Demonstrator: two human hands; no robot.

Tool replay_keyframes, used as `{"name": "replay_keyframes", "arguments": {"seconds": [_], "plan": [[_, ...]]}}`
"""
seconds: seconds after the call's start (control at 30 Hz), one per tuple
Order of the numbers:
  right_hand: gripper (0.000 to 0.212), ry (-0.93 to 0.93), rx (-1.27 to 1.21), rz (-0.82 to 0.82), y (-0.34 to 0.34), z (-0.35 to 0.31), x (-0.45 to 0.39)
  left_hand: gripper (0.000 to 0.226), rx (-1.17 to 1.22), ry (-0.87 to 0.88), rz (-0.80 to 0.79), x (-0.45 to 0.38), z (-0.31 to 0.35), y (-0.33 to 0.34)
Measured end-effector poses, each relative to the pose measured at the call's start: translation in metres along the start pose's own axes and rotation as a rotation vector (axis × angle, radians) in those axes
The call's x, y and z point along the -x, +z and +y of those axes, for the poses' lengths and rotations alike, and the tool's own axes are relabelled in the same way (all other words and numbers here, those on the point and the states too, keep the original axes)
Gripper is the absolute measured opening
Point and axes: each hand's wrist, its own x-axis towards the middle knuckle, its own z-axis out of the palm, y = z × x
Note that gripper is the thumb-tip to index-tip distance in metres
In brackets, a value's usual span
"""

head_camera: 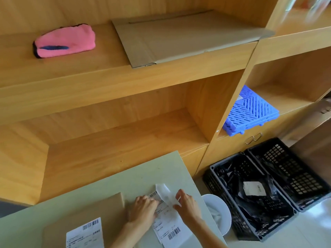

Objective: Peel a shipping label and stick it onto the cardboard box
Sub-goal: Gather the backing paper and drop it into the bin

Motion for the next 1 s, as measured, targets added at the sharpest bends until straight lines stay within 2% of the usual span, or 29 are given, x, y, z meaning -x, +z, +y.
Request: {"name": "replay_keyframes", "arguments": {"seconds": [0.13, 0.3, 0.63, 0.8, 1.0], "plan": [[0.025, -0.017, 0.028, 0.03, -0.019, -0.001, -0.012, 0.036, 0.0, 0.033, 0.038, -0.018, 0.007, -0.012], [0.024, -0.031, 0.012, 0.158, -0.046, -0.002, -0.021, 0.034, 0.067, 0.029, 0.148, -0.043, 0.016, -0.038], [0.02, -0.066, 0.008, 0.302, -0.077, 0.005, -0.013, 0.019, 0.088, 0.04, 0.282, -0.056, 0.033, -0.067], [0.016, -0.085, 0.03, 0.381, -0.107, 0.017, -0.002, 0.019, 0.138, 0.039, 0.397, -0.061, 0.065, -0.085], [0.017, -0.102, -0.039, 0.533, -0.169, 0.062, 0.018, 0.013, 0.225, 0.024, 0.575, -0.078, 0.137, -0.109]]}}
